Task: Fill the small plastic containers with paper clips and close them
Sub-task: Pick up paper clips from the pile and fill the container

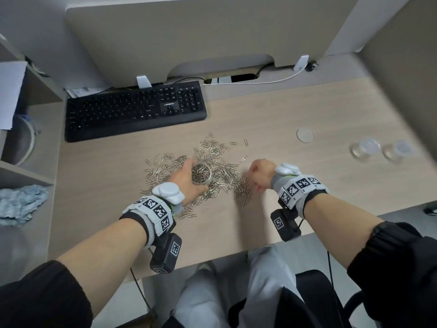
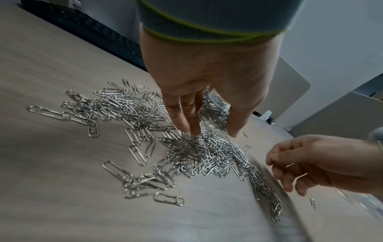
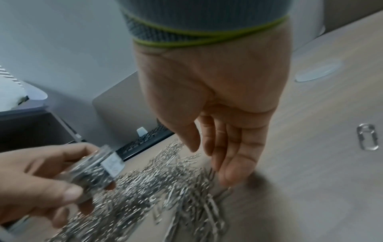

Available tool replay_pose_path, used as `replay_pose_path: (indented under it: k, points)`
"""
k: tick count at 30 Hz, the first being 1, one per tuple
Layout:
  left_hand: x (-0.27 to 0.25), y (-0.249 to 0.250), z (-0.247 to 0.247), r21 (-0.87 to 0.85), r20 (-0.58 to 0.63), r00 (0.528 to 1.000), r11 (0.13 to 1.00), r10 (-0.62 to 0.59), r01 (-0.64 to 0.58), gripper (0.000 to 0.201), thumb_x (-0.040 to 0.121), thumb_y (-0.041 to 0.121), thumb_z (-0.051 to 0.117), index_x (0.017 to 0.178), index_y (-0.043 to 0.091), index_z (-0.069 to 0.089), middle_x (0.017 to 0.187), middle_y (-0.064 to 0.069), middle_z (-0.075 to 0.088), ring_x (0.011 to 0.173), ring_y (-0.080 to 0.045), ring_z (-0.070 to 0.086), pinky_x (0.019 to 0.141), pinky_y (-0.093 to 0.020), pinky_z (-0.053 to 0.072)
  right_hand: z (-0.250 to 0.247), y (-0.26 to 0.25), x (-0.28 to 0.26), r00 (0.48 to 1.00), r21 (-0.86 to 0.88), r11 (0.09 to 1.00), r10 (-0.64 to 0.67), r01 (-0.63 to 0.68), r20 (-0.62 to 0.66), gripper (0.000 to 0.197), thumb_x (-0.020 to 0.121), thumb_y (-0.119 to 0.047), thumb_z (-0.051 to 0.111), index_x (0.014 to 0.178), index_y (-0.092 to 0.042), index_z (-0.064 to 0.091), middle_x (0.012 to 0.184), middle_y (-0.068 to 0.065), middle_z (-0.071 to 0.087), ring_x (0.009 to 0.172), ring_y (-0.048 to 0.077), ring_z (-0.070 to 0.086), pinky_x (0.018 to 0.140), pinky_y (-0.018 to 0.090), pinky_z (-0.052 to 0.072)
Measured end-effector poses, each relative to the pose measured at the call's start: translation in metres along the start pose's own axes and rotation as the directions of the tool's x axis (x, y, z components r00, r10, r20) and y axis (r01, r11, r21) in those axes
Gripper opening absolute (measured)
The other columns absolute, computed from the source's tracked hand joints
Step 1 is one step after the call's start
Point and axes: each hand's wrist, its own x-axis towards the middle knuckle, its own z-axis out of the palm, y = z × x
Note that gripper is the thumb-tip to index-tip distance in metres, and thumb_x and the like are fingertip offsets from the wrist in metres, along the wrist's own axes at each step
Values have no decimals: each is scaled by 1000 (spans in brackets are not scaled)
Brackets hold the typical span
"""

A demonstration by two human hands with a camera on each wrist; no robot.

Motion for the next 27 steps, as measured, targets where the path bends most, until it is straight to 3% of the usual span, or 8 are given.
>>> replay_pose_path:
  k: [5,9,12,16,19,21,24,27]
  points:
    - [4,4,2,62,-28,1000,998,4,-2,64,76,35,77,130,29,42,76,4,65,60,-15,64,50,-28,48,-47,32,-7,976,-78,984,149,-163,-156,16,88,-15,51,93,-10,66,78,14,73,67,31,72,71,44,62]
    - [10,8,8,82,1,1000,996,20,-20,65,77,37,76,131,27,41,85,0,67,68,-18,65,61,-32,52,-62,66,-4,955,-146,952,244,-269,-170,25,78,-29,53,89,-12,69,64,7,72,62,28,72,74,40,60]
    - [15,13,15,86,0,1000,996,17,-17,69,76,38,77,133,25,40,87,-1,67,72,-19,64,61,-29,48,-58,78,-2,945,-185,930,295,-317,-138,23,73,-22,58,88,-11,71,61,7,72,60,25,71,73,37,59]
    - [19,18,20,106,9,1000,994,26,-26,71,77,39,78,134,23,39,90,3,63,70,-19,61,57,-27,40,-41,74,-5,971,-28,978,201,-206,-130,24,91,-16,57,110,-2,64,82,10,62,57,18,60,48,20,46]
    - [20,16,19,102,14,999,994,39,-40,70,77,39,78,133,24,40,95,-1,67,74,-21,63,63,-29,45,-26,62,4,980,-60,986,145,-154,-139,30,91,-22,55,113,-3,64,91,12,62,69,23,60,63,28,54]
    - [18,14,19,89,33,999,995,37,-40,68,77,38,78,132,26,39,93,-2,69,73,-23,65,63,-32,49,-16,47,6,989,-127,986,91,-106,-116,33,90,-28,54,112,-6,65,103,15,65,85,28,61,75,29,49]
    - [15,11,18,81,38,999,996,25,-28,69,76,36,78,132,25,39,96,-5,69,78,-24,67,70,-37,54,3,19,1,998,-247,969,-18,4,-56,30,90,-30,54,107,-9,66,108,13,67,97,30,64,72,27,40]
    - [11,8,16,61,20,1000,998,24,-25,67,76,33,78,131,28,41,99,-4,69,79,-23,67,71,-37,54,18,-1,-7,993,-376,921,-117,102,-17,38,88,-44,58,110,-12,61,107,9,66,90,28,62,74,31,49]
